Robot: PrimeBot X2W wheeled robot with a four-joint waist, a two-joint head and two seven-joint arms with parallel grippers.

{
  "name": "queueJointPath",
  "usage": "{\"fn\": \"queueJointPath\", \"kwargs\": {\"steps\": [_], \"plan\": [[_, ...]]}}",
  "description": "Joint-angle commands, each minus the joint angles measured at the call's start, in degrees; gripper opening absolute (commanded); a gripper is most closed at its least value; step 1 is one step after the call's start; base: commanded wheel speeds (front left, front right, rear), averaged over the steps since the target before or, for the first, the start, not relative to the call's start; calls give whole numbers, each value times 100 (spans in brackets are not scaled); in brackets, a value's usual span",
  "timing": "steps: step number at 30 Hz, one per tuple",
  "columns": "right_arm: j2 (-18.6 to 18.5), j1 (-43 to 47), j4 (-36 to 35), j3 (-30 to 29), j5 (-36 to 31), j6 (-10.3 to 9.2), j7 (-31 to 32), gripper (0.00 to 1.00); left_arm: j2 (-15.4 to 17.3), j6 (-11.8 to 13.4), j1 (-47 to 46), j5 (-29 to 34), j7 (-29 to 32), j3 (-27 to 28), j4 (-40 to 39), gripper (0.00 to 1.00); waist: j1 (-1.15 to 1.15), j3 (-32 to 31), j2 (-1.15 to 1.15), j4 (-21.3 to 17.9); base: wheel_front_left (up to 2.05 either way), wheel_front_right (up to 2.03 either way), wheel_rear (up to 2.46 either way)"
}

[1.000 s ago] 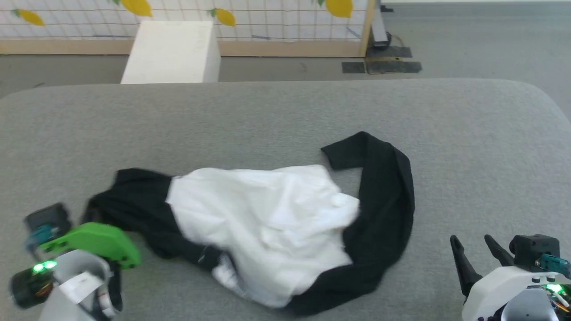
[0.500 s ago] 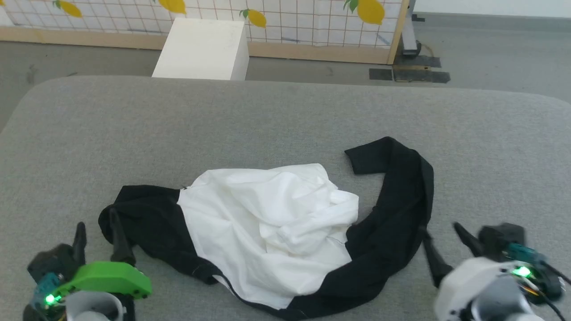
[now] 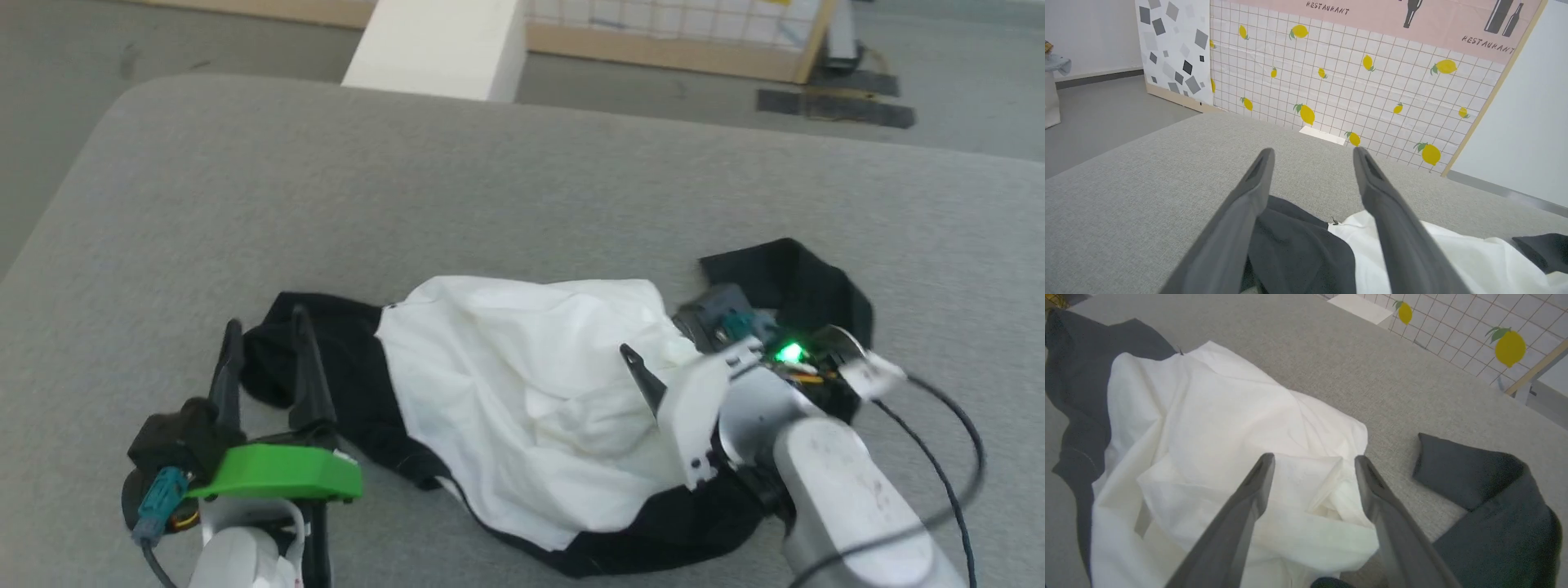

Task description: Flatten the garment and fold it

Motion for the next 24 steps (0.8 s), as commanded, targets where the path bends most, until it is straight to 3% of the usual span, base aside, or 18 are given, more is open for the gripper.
{"fn": "queueJointPath", "kwargs": {"steps": [1, 8, 9, 10, 13, 17, 24], "plan": [[-44, -196, 226, 107, 75, -9, 172, 100, -42, -66, -110, 85, -21, 6, 9, 100, 0, 296, 66, 359, 0, 0, 0], [-431, -922, 1509, 802, 722, -9, 1804, 100, -134, -183, -233, -13, -22, -159, 119, 100, 0, 503, 66, 850, 0, 0, 0], [-557, -991, 1620, 989, 880, -9, 2178, 72, -135, -153, -241, -82, -22, -207, 122, 100, 0, 525, 66, 906, 0, 0, 0], [-684, -1060, 1671, 1131, 976, -9, 2486, 0, -136, -136, -246, -121, -22, -253, 130, 100, 0, 549, 66, 953, 0, 0, 0], [-1234, -1535, 1397, 1579, 1121, -9, 2856, 0, -137, -86, -283, -219, -22, -403, 159, 100, 0, 642, 66, 1088, 0, 0, 0], [-1802, -2380, 1083, 1607, 761, -9, 2273, 0, -138, -44, -402, -365, -22, -580, 178, 100, 0, 791, 66, 1249, 0, 0, 0], [-2178, -3747, 1335, 1241, -437, -9, 1221, 0, -138, 34, -699, -622, -22, -864, 122, 100, 0, 1095, 66, 1577, 0, 0, 0]]}}
